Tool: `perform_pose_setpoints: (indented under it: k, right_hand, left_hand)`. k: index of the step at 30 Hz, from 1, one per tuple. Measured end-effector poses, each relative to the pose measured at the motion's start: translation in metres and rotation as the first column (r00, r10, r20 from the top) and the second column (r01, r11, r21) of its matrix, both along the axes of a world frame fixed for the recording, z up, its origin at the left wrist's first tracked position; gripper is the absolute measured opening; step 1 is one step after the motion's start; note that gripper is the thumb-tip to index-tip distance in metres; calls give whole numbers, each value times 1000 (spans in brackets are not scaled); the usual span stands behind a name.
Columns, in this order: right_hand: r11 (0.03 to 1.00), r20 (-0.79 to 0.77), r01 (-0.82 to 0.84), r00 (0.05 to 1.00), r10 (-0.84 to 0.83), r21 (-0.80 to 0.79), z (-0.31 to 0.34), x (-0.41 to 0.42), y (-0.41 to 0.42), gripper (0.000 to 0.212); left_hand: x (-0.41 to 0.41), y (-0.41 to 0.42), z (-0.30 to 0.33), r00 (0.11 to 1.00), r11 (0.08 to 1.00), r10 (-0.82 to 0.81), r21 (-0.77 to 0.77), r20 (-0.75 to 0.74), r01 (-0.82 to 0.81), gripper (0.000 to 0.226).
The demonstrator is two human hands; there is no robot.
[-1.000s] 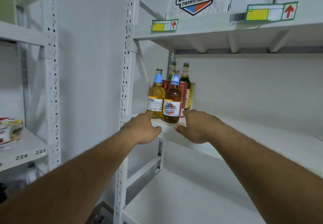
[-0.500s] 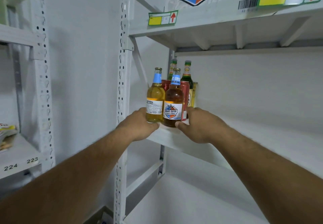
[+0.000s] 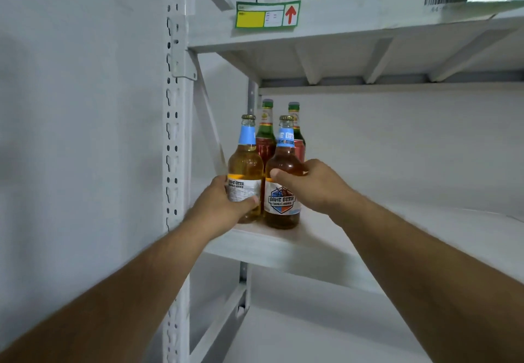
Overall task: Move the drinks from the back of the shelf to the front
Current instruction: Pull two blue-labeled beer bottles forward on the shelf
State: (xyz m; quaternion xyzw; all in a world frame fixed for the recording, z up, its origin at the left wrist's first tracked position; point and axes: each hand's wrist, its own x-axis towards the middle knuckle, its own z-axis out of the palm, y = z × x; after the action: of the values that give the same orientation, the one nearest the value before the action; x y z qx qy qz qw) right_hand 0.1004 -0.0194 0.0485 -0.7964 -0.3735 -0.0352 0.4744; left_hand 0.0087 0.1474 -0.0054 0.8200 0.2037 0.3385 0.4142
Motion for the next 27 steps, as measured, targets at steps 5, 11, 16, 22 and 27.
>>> perform_pose_setpoints:
  k: [5, 11, 16, 22, 27]
  right_hand:
    - [992, -107, 62, 993, -50, 110, -3, 4, 13, 25]
    - [974, -115, 163, 983, -146, 158, -8, 6, 27, 30]
    - [944, -77, 263, 964, -253, 199, -13, 4, 34, 36]
    - [907, -122, 295, 955, -271, 299, -6, 4, 23, 38]
    - [864, -145, 310, 951, -275, 396, 7, -5, -11, 36]
  left_hand:
    - [14, 15, -1, 993, 994, -92, -59, 70, 96, 47]
    - [21, 27, -5, 989, 986, -131, -96, 61, 136, 56]
    - [23, 29, -7, 986, 986, -137, -81, 97, 145, 55]
    - [21, 27, -8, 970, 975, -181, -99, 163, 198, 42]
    - [20, 9, -5, 937, 941, -296, -112, 187, 319, 43]
